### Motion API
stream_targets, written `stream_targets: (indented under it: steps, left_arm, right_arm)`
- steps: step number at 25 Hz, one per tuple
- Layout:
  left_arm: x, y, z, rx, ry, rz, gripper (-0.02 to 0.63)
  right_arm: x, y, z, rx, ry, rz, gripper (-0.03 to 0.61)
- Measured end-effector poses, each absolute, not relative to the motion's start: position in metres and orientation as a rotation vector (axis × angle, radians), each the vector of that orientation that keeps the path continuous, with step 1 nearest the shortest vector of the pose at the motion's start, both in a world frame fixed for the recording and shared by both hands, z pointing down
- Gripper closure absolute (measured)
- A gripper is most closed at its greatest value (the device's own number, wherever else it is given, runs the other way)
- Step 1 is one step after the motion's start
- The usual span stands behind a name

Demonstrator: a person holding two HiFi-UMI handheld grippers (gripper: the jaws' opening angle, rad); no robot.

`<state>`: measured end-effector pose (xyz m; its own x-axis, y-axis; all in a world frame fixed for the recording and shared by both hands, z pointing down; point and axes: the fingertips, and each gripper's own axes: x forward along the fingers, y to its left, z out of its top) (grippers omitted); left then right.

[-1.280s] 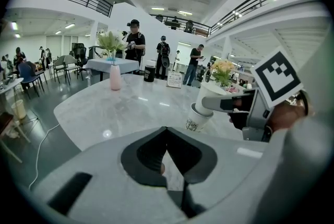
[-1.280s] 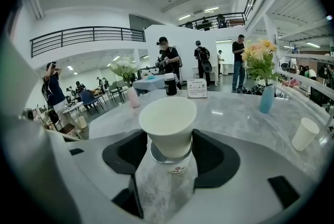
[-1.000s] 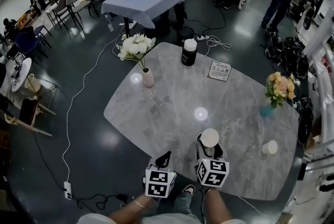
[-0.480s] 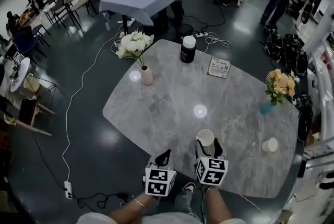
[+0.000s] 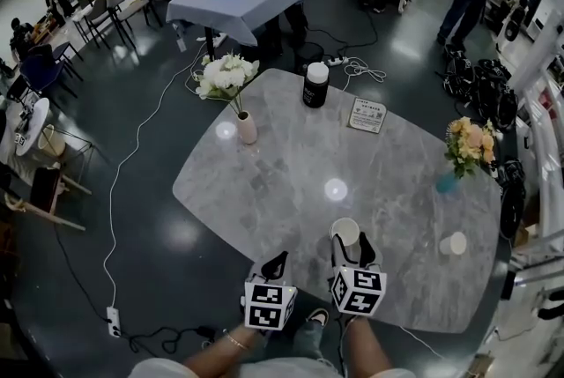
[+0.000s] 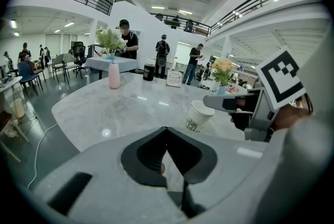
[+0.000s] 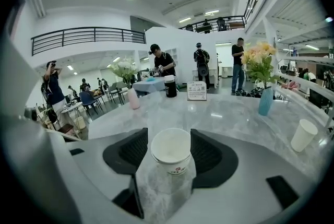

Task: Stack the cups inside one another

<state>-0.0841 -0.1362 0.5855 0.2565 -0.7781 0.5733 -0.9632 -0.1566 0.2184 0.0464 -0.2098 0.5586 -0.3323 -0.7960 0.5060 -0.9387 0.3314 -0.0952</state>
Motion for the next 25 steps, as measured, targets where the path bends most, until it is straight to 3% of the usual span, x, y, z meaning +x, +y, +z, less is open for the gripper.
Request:
stream_targets:
  steps: [4, 8, 16, 25]
  left_arm:
    - [-0.082, -0.135, 0.581, 1.994, -1.575, 0.434, 0.617]
    - [-0.078, -0.137, 0.573, 2.009, -1.570, 0.413, 0.617]
    - [-0.062, -0.141, 0.555, 2.057, -1.552, 0.370, 0.617]
    - [-0.032, -0.142, 0.527, 2.161, -1.520, 0.350, 0.617]
  right_arm:
    - [0.050, -0.208, 0.550, 1.549, -2.244, 0.523, 0.331]
    - [0.059, -0.206, 0.538, 1.592, -2.228, 0.483, 0.437]
    - [0.087, -0.192, 0.515, 1.686, -2.208, 0.459, 0.529]
    - [0.131, -0.163, 0.495, 1.785, -2.178, 0.478, 0.563]
